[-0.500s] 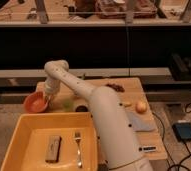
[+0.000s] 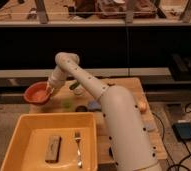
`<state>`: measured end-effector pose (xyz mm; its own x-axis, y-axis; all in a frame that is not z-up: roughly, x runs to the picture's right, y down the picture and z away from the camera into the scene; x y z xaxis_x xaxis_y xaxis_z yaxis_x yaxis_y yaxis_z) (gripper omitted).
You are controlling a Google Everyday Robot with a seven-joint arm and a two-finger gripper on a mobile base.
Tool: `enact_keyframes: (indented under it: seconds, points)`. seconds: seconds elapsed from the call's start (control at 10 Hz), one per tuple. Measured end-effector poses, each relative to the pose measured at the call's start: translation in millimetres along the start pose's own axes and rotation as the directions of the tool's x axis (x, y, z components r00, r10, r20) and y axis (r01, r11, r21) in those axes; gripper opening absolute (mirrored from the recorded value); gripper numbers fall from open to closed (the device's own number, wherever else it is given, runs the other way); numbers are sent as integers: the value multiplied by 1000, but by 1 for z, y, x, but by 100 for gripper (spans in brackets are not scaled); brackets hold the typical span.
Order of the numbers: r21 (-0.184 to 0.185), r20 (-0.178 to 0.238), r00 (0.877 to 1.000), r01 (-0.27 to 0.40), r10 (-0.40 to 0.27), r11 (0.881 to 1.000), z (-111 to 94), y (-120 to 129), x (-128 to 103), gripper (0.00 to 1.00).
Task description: Stack bowls into tray
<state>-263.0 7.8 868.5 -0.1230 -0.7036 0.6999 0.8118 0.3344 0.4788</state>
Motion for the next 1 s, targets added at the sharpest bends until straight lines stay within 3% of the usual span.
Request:
enact_keyframes:
  seconds: [0.3,0.6,0.8,1.0]
  points:
    - [13,-1,1000,-6,6,1000,-20,-8,-2,0]
    - [-6,-11,1000,28,-28,1000,-81,-34,-19,0]
    - [-18,2,998,64,-64,998,-114,-49,-42,0]
    - [-15,24,996,86,-86,996,-128,-53,-77,0]
